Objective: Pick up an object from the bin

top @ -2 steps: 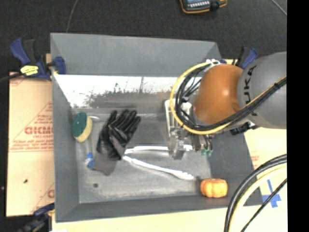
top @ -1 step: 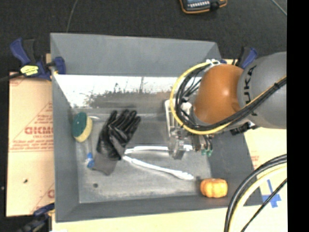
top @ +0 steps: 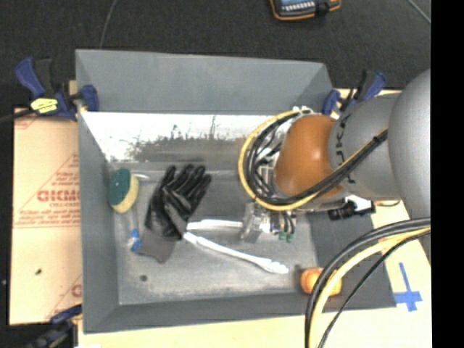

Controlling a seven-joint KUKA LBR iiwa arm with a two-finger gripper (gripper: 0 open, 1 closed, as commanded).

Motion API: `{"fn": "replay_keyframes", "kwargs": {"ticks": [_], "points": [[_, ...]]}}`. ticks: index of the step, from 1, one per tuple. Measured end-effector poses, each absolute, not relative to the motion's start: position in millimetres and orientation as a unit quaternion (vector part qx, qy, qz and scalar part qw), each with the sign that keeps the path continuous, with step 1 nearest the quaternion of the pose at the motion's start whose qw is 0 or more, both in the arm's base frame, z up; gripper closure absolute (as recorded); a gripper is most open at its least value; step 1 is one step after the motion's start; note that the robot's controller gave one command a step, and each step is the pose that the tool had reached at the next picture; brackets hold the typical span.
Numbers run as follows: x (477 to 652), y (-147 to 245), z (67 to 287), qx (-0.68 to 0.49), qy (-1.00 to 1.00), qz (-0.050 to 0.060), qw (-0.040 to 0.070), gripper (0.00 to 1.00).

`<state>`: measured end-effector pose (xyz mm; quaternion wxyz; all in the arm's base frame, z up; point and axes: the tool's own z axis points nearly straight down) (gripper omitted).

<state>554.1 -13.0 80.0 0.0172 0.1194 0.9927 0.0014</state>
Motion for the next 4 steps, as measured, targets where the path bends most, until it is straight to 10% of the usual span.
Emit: {"fn": "replay_keyframes", "kwargs": {"ticks": [1, 2, 4], "points": [[552.7, -11, 74, 0.111, 0.994, 0.000, 0.016, 1.00], [523.6, -14, 118, 0.051, 0.999, -0.001, 0.017, 1.00], [567.6, 17, 220, 0.048, 0.999, 0.000, 0.020, 1.00]]}}
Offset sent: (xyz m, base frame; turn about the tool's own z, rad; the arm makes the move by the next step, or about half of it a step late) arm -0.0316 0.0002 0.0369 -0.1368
